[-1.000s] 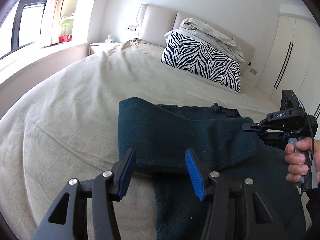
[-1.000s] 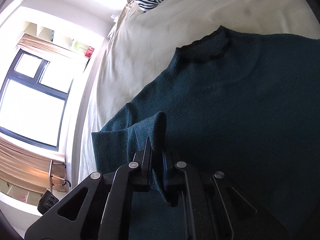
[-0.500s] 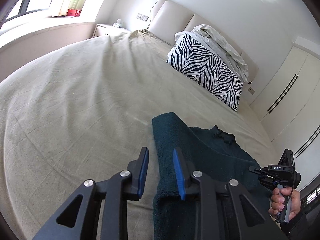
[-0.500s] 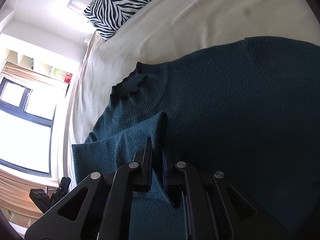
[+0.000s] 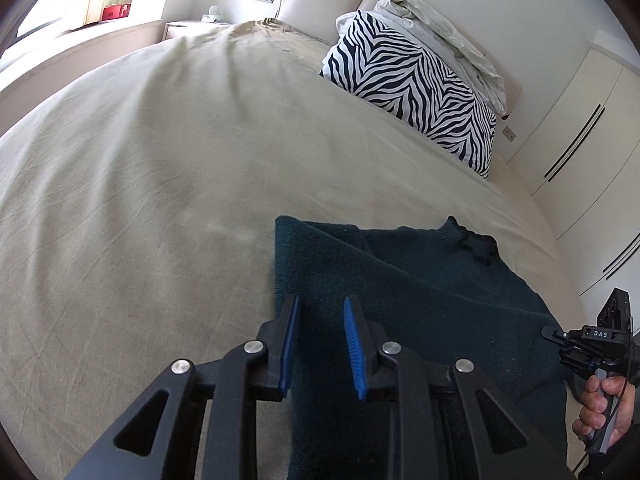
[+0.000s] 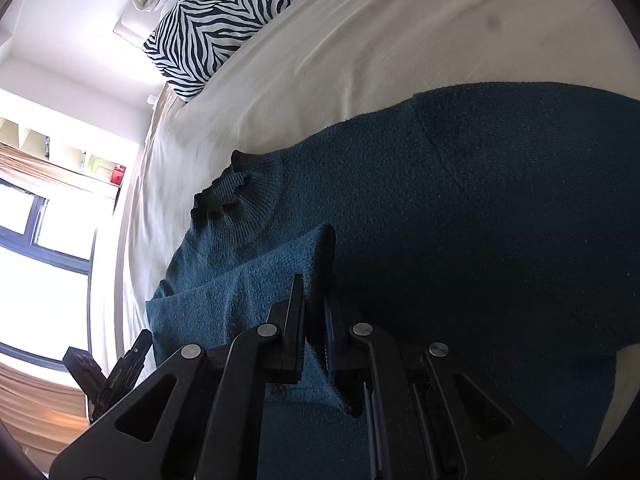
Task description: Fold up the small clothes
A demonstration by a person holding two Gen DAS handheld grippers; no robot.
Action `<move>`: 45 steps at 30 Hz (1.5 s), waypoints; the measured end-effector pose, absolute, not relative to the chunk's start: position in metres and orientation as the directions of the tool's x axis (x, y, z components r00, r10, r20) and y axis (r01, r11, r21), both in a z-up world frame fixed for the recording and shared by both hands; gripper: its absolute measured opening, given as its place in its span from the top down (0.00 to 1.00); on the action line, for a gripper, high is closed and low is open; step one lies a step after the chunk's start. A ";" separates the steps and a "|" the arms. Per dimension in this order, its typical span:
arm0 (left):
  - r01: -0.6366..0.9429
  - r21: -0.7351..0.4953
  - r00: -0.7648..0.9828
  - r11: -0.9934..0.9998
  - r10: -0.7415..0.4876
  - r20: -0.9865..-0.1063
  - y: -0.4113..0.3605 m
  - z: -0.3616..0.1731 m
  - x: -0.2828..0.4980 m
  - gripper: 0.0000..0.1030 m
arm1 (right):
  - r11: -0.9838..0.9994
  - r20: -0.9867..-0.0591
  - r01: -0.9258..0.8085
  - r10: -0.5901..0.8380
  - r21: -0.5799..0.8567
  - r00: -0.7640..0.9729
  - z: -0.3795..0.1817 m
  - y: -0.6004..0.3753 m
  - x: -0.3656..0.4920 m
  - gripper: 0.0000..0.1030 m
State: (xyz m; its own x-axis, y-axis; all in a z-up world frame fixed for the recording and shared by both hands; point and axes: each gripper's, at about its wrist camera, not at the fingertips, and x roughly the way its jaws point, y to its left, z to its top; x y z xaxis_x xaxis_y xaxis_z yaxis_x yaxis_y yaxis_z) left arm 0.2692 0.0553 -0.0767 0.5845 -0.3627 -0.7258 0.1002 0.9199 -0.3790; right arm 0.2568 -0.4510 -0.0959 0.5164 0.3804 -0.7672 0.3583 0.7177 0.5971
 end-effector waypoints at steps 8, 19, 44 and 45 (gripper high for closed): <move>0.126 -0.327 0.587 0.937 -0.336 -0.737 0.052 -0.082 0.266 0.84 | 0.737 -0.779 0.361 0.349 0.572 0.521 -0.095 -0.455 0.265 0.93; 0.145 -0.248 0.593 0.958 -0.284 -0.753 0.041 -0.088 0.273 0.84 | 0.790 -0.789 0.320 0.307 0.523 0.533 -0.089 -0.452 0.277 0.93; 0.139 -0.162 0.610 0.977 -0.213 -0.763 0.022 -0.072 0.236 0.72 | 0.680 -0.657 0.309 0.337 0.665 0.674 -0.083 -0.485 0.195 0.79; 0.145 -0.174 0.615 0.974 -0.226 -0.755 0.020 -0.067 0.230 0.67 | 0.664 -0.630 0.311 0.312 0.680 0.711 -0.075 -0.501 0.178 0.63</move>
